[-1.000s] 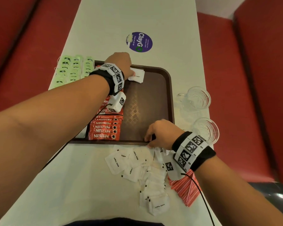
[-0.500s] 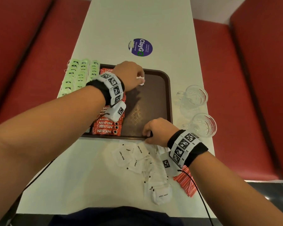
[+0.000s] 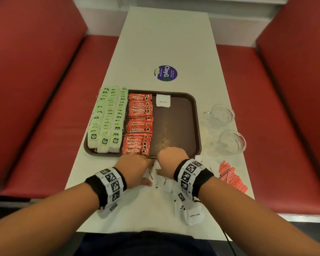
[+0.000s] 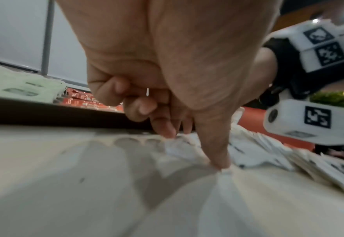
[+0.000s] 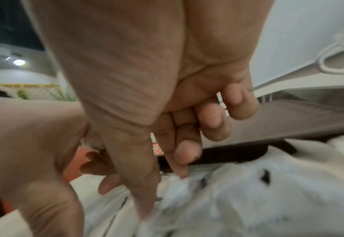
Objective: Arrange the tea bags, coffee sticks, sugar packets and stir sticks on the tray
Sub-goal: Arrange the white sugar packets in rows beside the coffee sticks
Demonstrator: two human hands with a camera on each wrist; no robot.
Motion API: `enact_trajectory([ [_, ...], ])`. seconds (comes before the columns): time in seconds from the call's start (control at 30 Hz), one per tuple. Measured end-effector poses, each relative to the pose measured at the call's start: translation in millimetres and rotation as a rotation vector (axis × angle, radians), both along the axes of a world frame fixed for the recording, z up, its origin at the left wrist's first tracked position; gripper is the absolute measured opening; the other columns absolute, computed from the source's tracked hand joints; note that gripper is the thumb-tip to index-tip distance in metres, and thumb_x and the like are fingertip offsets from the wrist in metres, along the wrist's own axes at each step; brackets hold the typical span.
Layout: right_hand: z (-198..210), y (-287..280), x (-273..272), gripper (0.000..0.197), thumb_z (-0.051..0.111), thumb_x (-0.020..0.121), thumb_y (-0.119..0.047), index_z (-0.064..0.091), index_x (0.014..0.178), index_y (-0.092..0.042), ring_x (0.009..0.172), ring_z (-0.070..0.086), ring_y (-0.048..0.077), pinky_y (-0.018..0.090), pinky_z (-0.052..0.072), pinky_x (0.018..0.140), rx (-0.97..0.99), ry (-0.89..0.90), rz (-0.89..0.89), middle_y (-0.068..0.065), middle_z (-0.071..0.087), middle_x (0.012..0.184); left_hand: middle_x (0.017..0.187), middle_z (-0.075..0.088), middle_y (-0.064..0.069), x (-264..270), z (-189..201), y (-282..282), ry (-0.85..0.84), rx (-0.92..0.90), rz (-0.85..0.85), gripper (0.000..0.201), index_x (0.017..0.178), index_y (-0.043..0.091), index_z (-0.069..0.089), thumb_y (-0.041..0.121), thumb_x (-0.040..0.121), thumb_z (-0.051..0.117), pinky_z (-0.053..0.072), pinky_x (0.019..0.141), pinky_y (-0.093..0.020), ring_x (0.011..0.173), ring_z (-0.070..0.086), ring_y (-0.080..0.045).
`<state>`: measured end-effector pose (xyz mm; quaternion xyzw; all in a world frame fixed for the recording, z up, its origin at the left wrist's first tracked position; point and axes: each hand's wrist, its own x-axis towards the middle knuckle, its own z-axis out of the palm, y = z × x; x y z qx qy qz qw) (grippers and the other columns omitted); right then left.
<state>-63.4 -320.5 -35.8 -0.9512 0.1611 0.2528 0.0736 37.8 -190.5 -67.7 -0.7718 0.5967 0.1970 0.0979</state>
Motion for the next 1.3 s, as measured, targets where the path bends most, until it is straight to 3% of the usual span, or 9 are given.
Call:
enact_trajectory([
  [0.13,3,13,3,0.017,0.065,0.092,-0.029,0.056,0.084,-0.017,0.071,0.057,0.025,0.033,0.046,0.063,-0.063,0.058,0.019,0.003,0.057,0.08,0.112,0.064,0.006,4,-4,9,0.039,-0.025,0.014,0.063,0.124,0.03,0.054,0.068,0.075,0.068,0.051,0.077,-0.034,0.099,0.062,-0.018],
  [0.33,-3,21,6,0.019,0.067,0.091,-0.017,0.065,0.108,-0.011,0.082,0.062,0.026,0.033,0.049,0.068,0.004,0.079,-0.008,0.007,0.067,0.097,0.098,0.049,0.006,7,0,21,0.074,0.036,0.03,0.047,0.102,0.023,0.058,0.062,0.079,0.069,0.04,0.066,-0.031,0.085,0.053,-0.017],
  [0.47,-2,23,11,0.007,0.067,0.088,-0.012,0.064,0.094,-0.011,0.076,0.06,0.024,0.033,0.052,0.067,0.049,0.103,-0.06,0.006,0.065,0.09,0.102,0.056,0.005,16,9,28,0.102,-0.001,0.025,0.04,0.108,0.021,0.061,0.054,0.085,0.067,0.04,0.07,-0.03,0.092,0.056,-0.018],
  [0.57,-1,26,11,0.01,0.067,0.088,-0.015,0.058,0.083,-0.012,0.068,0.058,0.021,0.032,0.053,0.065,0.038,0.11,-0.064,0.004,0.062,0.08,0.099,0.065,0.007,27,18,31,0.161,-0.058,0.071,0.021,0.1,0.027,0.061,0.043,0.088,0.067,0.044,0.072,-0.029,0.088,0.058,-0.014],
  [0.7,-3,31,11,0.018,0.071,0.087,-0.027,0.063,0.095,-0.013,0.071,0.06,0.021,0.032,0.051,0.063,-0.002,0.087,-0.049,0.002,0.062,0.081,0.088,0.061,0.018,38,30,38,0.228,-0.177,0.084,0.009,0.089,0.034,0.06,0.035,0.087,0.068,0.047,0.074,-0.027,0.081,0.055,-0.004],
  [0.93,-2,37,14,0.017,0.073,0.087,-0.017,0.067,0.101,-0.012,0.073,0.059,0.026,0.035,0.049,0.065,-0.036,0.084,-0.038,0.004,0.062,0.086,0.08,0.058,0.019,51,47,46,0.251,-0.277,0.132,0.004,0.09,0.034,0.063,0.037,0.091,0.064,0.044,0.07,-0.024,0.074,0.052,0.001],
  [1.07,0,36,14,0.018,0.07,0.088,-0.013,0.066,0.106,-0.008,0.075,0.062,0.026,0.035,0.052,0.067,0.019,0.133,-0.015,0.006,0.062,0.086,0.091,0.069,0.015,60,52,47,0.296,-0.311,0.203,0.012,0.104,0.031,0.067,0.036,0.096,0.06,0.053,0.078,-0.03,0.082,0.062,-0.005],
  [1.2,4,33,11,0.016,0.065,0.089,-0.024,0.065,0.095,-0.009,0.076,0.063,0.024,0.035,0.056,0.07,0.093,0.105,0.03,0.005,0.066,0.088,0.105,0.067,0.012,64,57,44,0.34,-0.345,0.283,0.023,0.12,0.026,0.068,0.026,0.101,0.055,0.047,0.087,-0.028,0.096,0.059,-0.008],
  [1.3,11,26,12,0.027,0.055,0.093,-0.025,0.063,0.115,-0.011,0.096,0.063,0.027,0.036,0.055,0.083,0.249,-0.045,-0.029,0.008,0.066,0.107,0.11,0.067,0.012,67,62,41,0.38,-0.384,0.323,0.025,0.121,0.032,0.066,0.024,0.099,0.059,0.047,0.09,-0.028,0.101,0.059,-0.008],
])
